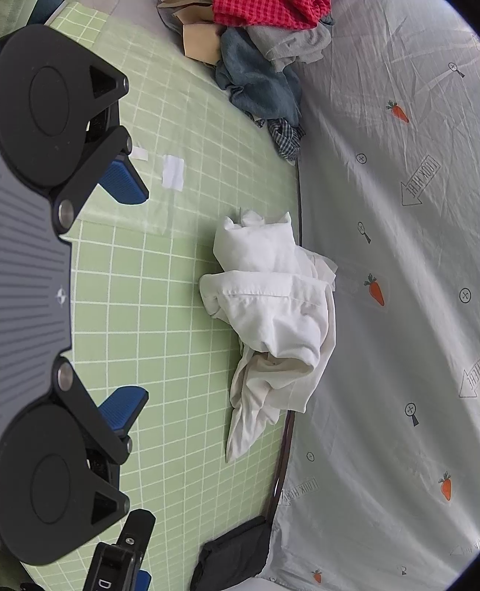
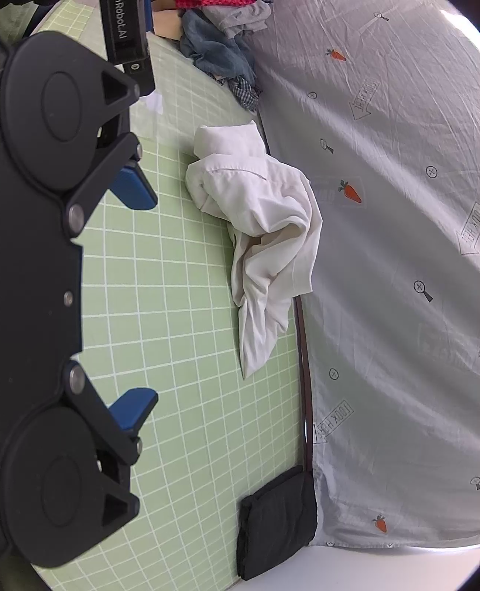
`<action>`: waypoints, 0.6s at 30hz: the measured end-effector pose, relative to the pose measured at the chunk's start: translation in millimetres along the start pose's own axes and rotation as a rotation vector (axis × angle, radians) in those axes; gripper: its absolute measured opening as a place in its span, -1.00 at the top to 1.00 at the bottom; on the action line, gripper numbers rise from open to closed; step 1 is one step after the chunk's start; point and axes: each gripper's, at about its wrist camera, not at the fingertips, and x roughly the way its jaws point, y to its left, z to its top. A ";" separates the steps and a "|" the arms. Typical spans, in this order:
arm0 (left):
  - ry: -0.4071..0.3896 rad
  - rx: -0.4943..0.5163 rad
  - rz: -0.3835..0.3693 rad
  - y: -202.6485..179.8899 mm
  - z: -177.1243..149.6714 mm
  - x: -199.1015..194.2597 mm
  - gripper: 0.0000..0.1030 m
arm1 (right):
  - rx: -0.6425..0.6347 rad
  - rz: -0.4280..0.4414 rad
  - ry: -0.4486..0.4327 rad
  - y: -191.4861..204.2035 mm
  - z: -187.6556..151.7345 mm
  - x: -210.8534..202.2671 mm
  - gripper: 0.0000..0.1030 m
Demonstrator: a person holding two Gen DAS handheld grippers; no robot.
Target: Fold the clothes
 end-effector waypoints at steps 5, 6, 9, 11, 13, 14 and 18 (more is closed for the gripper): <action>0.003 0.001 0.000 0.9 -1.5 -0.1 -1.00 | 0.000 -0.001 -0.002 1.5 -0.8 -1.2 -1.00; 0.003 0.001 0.000 1.1 -1.7 -0.2 -1.00 | 0.000 -0.001 -0.002 1.8 -0.9 -1.4 -1.00; 0.005 0.001 -0.001 1.7 -2.6 -0.3 -1.00 | 0.000 -0.001 -0.003 2.7 -1.4 -2.1 -1.00; 0.006 0.001 -0.001 2.1 -3.2 -0.3 -1.00 | 0.002 -0.003 -0.003 2.6 -1.2 -1.9 -1.00; 0.007 0.002 -0.001 2.4 -3.8 -0.4 -1.00 | 0.004 -0.003 -0.003 2.4 -1.3 -1.7 -1.00; 0.007 0.002 0.000 2.6 -4.0 -0.4 -1.00 | 0.004 -0.004 -0.003 2.5 -1.7 -1.7 -1.00; 0.008 0.001 0.002 2.8 -3.8 -0.6 -1.00 | 0.002 -0.006 -0.005 3.5 -1.9 -2.7 -1.00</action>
